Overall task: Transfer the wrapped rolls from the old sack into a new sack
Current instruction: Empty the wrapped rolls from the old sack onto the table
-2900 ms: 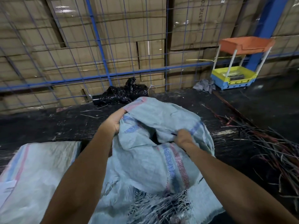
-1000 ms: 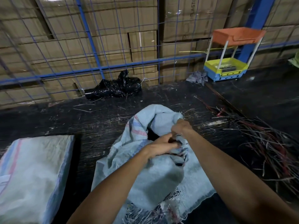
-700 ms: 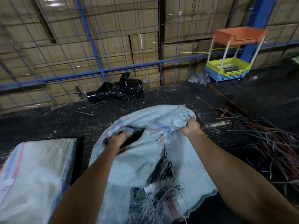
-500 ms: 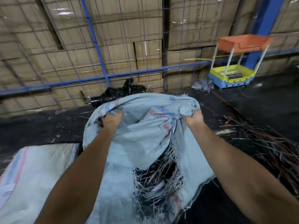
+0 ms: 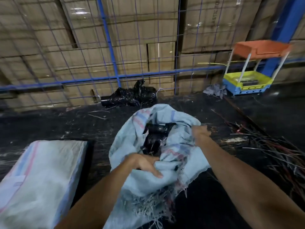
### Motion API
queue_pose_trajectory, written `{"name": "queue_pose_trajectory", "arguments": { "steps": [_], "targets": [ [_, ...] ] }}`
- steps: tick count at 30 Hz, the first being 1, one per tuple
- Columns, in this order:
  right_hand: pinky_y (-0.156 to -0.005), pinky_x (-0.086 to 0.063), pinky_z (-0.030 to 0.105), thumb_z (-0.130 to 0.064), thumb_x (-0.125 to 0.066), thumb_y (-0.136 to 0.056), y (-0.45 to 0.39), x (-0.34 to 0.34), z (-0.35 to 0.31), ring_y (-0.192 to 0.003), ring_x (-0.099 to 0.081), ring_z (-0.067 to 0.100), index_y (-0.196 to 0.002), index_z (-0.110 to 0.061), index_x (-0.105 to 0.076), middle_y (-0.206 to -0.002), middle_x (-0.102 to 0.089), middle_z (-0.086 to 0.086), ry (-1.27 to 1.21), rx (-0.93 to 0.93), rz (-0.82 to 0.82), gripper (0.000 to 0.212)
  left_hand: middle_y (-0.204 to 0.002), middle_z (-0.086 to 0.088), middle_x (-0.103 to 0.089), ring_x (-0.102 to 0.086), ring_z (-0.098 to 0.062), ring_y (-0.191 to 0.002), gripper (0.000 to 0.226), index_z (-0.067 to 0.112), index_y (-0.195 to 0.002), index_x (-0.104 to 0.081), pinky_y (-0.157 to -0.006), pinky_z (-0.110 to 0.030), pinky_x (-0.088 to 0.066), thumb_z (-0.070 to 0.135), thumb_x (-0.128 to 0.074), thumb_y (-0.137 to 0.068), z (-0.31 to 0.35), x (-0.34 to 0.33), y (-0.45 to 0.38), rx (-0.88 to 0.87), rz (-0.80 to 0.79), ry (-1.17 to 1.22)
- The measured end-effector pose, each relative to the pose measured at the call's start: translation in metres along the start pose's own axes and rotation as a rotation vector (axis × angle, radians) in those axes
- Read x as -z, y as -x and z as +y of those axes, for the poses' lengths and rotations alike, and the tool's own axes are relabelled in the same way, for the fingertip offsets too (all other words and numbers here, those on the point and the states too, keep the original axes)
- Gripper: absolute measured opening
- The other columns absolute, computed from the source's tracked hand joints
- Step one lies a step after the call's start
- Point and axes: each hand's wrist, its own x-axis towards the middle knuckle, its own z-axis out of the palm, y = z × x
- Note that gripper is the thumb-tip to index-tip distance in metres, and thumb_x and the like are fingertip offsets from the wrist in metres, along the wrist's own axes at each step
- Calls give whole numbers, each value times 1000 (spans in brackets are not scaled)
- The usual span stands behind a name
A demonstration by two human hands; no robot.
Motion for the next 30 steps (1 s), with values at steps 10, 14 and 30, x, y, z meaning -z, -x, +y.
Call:
{"name": "queue_pose_trajectory", "arguments": {
  "steps": [10,14,30],
  "targets": [
    [-98,-44,45,-22,-45,-102,94,-17,11,-118,-57,30,-134,-24,-53,-127,-61,8,1101,602,-683,34,-142,0,-48,-44,-22,-129,67,13,-141,-46,-100,-31,-37,53,-59,-90,49,-10,2,-12,12,121],
    [-115,-29,47,-24,-30,-107,84,4,56,-143,-33,32,-149,-11,-38,-156,-35,12,1538,418,-549,45,-136,-15,-56,-54,-32,-121,54,14,-125,-60,-101,-39,-44,52,-39,-92,-7,18,3,316,545,65],
    [-86,-55,33,-14,-57,-95,108,-27,5,-84,-66,11,-95,-23,-72,-97,-71,-4,750,667,-696,17,-158,-19,-20,-34,-40,-139,82,21,-154,-22,-110,-46,-38,66,-47,-89,-38,-39,-29,327,394,-179]
  ]
}}
